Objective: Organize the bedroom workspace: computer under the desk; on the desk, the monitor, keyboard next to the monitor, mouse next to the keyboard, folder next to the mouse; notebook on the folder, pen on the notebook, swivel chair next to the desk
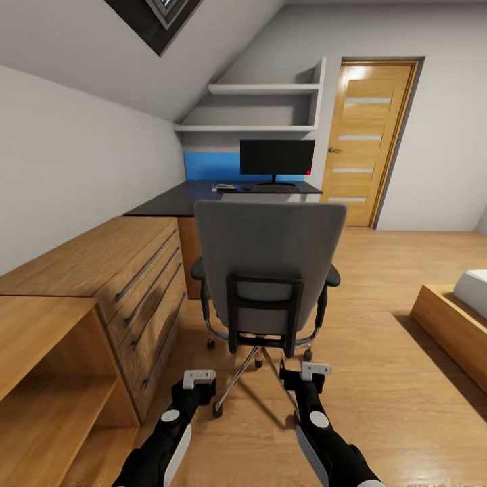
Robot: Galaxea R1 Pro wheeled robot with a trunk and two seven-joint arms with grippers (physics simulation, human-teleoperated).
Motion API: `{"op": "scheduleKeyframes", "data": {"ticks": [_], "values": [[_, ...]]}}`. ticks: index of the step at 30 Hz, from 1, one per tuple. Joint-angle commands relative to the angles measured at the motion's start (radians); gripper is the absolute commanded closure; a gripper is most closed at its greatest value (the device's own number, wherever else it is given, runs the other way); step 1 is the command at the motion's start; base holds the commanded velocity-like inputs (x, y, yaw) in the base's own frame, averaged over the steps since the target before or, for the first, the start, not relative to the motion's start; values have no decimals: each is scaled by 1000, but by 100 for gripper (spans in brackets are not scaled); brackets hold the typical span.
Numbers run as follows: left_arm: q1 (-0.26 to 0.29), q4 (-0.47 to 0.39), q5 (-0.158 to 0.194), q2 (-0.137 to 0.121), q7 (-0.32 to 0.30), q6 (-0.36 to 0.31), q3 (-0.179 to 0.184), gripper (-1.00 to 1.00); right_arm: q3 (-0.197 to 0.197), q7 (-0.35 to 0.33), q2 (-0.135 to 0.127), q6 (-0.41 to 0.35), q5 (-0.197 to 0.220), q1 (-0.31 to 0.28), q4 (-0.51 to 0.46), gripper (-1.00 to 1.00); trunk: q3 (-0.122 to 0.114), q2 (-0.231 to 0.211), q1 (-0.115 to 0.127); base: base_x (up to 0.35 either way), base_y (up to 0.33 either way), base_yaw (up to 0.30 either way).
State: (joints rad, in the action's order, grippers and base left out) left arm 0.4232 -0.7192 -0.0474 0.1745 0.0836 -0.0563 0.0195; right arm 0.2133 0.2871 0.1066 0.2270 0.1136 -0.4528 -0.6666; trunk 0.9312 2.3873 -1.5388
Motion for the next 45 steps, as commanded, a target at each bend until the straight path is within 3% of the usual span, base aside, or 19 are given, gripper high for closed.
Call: {"op": "scheduleKeyframes", "data": {"ticks": [1, 7, 14, 32, 41, 45], "values": [[0, -2, -5, 0, 5, -2, 2, -100, 6, 6, -1, 5, 10, -1, 2, -100, 4, 8, -4, 0, 0, 0], [0, -2, -5, 0, 4, 13, 44, -100, 6, 9, -1, 6, 11, 0, 7, -100, 23, 50, -27, 0, 0, 0], [0, -2, -5, 0, 4, 17, 92, -100, 5, 9, -2, 6, 11, 0, 10, -100, 23, 50, -27, 0, 0, 0], [0, -2, -2, 0, 5, 21, 99, -100, 5, 9, -6, 12, 10, 0, 10, -100, 23, 50, -27, 0, 0, 0], [0, -1, -2, 0, 8, 22, 100, -100, 5, 9, -7, 20, 10, 0, 10, -100, 51, 113, -61, 0, 0, 0], [0, -2, -2, 0, 7, 22, 100, -100, 5, 9, -7, 21, 10, 0, 10, -100, 67, 114, -63, 0, 0, 0]]}}
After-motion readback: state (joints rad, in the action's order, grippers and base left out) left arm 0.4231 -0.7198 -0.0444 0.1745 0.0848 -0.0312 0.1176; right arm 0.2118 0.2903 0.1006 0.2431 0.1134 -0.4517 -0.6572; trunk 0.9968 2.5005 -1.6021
